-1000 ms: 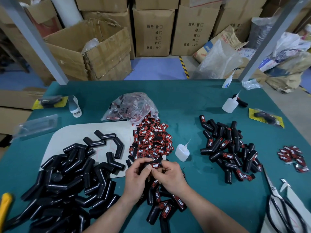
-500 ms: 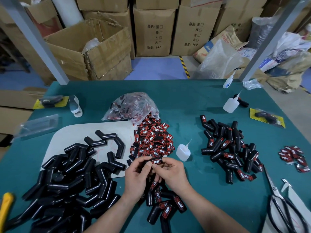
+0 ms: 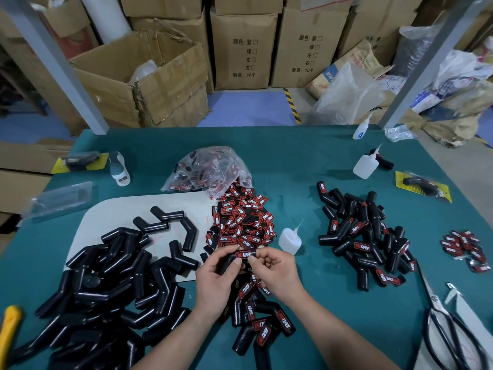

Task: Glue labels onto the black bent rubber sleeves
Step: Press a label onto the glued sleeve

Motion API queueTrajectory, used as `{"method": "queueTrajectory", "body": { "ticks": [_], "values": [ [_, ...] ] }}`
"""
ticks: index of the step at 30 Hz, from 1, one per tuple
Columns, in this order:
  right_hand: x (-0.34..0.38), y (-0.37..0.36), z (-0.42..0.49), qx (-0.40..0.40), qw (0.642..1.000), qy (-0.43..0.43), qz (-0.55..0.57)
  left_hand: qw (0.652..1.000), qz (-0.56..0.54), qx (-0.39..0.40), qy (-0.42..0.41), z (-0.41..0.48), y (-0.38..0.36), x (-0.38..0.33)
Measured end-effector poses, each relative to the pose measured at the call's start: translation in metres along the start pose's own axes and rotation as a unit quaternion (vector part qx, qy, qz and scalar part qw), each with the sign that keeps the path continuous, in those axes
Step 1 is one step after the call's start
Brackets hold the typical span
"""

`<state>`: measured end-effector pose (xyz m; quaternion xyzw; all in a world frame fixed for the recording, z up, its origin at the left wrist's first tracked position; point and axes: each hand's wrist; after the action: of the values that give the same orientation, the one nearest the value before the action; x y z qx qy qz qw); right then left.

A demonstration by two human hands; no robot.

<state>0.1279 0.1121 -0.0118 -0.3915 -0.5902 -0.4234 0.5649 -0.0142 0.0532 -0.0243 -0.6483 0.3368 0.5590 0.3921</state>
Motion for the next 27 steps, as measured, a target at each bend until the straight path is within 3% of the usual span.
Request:
{"method": "queueTrajectory", "body": {
  "ticks": [7,15,27],
  "values": [
    [-0.0017,-0.0017,-0.0024,-0.02,1.0,0.022,-0.007,0.998,-0.038,0.04,-0.027,-0.0009,-0.0005,-0.0051],
    [0.0025,-0.0035,-0.0027,-0.021,0.999,0.038,-0.019,0.998,-0.029,0.033,-0.035,-0.0009,-0.0006,-0.0027],
    [0.0025,-0.0058,0.0012,-0.019,0.994,-0.069,0.088,0.993,0.025,0.027,-0.109,-0.0061,-0.0031,-0.0063]
  ]
}}
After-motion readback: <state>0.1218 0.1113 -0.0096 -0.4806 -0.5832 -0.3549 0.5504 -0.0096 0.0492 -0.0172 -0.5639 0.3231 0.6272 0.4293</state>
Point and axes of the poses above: each hand's wrist, its own z-axis towards the middle knuckle, its own y-axis out of the back of the hand, x = y × z
